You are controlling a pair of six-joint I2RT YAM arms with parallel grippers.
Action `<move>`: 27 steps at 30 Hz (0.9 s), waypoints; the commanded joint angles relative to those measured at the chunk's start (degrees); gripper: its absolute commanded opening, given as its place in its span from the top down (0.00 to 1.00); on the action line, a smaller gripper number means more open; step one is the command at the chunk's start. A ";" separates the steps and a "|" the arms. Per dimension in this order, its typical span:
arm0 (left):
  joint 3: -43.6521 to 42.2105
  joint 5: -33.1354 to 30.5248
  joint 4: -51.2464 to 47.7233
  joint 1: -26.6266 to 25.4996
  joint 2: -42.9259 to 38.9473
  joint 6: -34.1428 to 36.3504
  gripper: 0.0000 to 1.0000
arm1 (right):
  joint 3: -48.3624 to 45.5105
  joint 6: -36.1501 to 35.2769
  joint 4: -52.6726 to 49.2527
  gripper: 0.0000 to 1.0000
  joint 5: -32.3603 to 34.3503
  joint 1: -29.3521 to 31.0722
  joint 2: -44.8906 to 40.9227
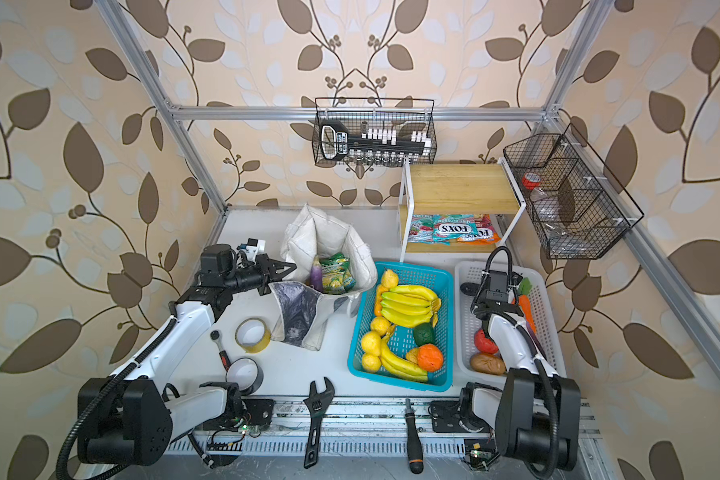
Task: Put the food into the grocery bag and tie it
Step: 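Close the right gripper on the orange bell pepper's stem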
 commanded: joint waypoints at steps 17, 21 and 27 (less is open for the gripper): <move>1.67 -0.46 -0.35 0.43 -0.52 1.84 1.00 | -0.56 -3.68 0.73 0.37 -18.43 0.69 -7.96; 1.84 -0.45 -0.48 0.43 -0.12 1.93 1.00 | -0.58 -3.14 -0.69 0.37 -22.17 0.69 -12.67; 1.94 -0.52 -0.39 0.43 0.21 1.84 1.00 | 0.30 -2.43 -1.30 0.36 -27.15 0.79 -19.06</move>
